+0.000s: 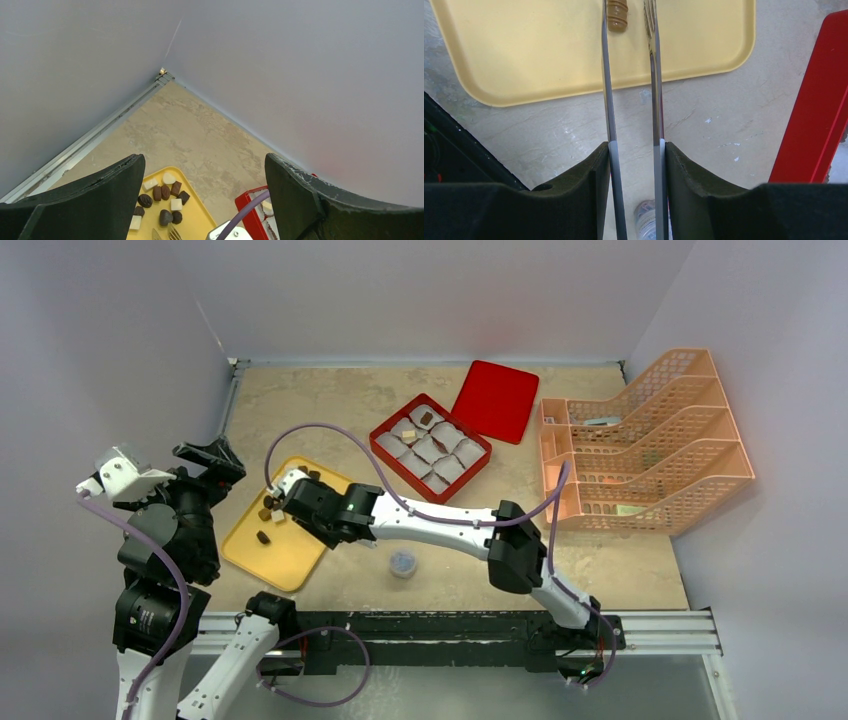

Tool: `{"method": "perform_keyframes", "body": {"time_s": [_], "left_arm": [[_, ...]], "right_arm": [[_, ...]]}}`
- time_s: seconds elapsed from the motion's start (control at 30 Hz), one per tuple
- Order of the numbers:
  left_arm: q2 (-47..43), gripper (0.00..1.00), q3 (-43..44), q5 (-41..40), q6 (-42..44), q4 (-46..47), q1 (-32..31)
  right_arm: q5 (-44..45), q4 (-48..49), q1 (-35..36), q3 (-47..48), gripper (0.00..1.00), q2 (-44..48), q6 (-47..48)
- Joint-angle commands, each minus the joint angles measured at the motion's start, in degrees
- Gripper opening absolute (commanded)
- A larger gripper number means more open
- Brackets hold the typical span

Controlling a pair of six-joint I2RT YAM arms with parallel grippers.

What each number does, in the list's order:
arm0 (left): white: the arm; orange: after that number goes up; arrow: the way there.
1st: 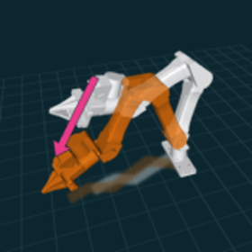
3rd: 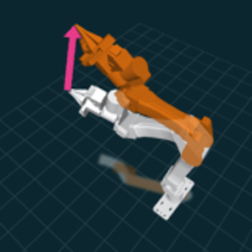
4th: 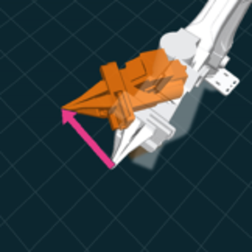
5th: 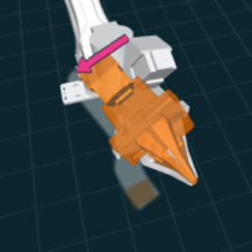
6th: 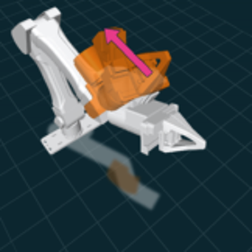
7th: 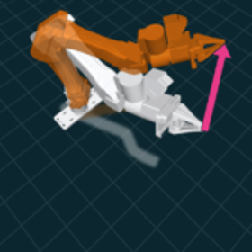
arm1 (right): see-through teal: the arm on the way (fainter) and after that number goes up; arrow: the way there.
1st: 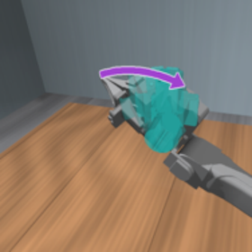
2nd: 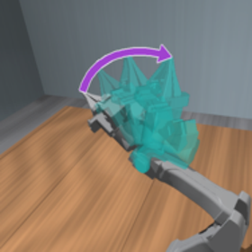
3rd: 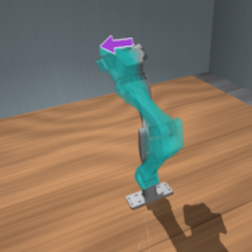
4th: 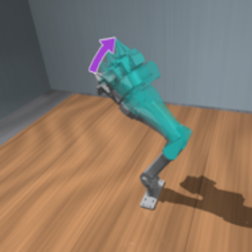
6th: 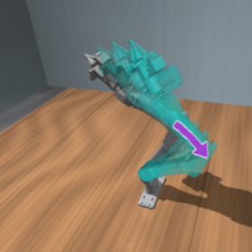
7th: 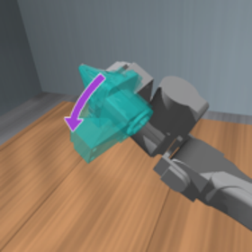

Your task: Pack the chocolate

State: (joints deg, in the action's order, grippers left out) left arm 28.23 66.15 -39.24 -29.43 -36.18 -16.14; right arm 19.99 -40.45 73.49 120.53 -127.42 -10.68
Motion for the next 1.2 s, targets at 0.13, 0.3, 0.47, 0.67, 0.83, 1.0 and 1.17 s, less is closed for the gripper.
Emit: {"method": "perform_keyframes", "body": {"time_s": [0.13, 0.3, 0.47, 0.67, 0.83, 1.0, 1.17], "left_arm": [[-0.2, 0.89, 0.2, -0.6, -0.2, 1.4, 0.1], [-0.4, 0.89, -0.1, -0.8, -0.2, 1.4, 0.1], [-0.3, 0.89, -0.1, -0.7, -0.3, 1.5, 0.1], [-0.2, 0.89, 0.0, -0.6, -0.4, 1.5, 0.1], [-0.1, 0.89, 0.1, -0.5, -0.4, 1.7, 0.1], [0.0, 0.89, 0.2, -0.5, -0.1, 1.8, 0.1], [0.1, 0.89, 0.1, -0.6, 0.1, 2.0, 0.1]], "right_arm": [[0.9, -0.6, 0.6, 3.7, 0.43, -1.1, 1.7], [1.5, -1.1, 1.1, 3.8, 0.42, -1.4, 1.9], [1.6, -1.3, 1.4, 3.9, 0.40, -2.0, 1.9], [2.4, -2.8, 1.8, 5.3, 0.39, -3.5, 2.3], [4.1, -3.6, 1.9, 5.8, 0.35, -3.7, 2.8], [4.9, -4.0, 1.9, 5.1, 0.29, -2.7, 3.3], [4.1, -4.3, 1.8, 3.4, 0.26, -0.8, 2.1]]}}
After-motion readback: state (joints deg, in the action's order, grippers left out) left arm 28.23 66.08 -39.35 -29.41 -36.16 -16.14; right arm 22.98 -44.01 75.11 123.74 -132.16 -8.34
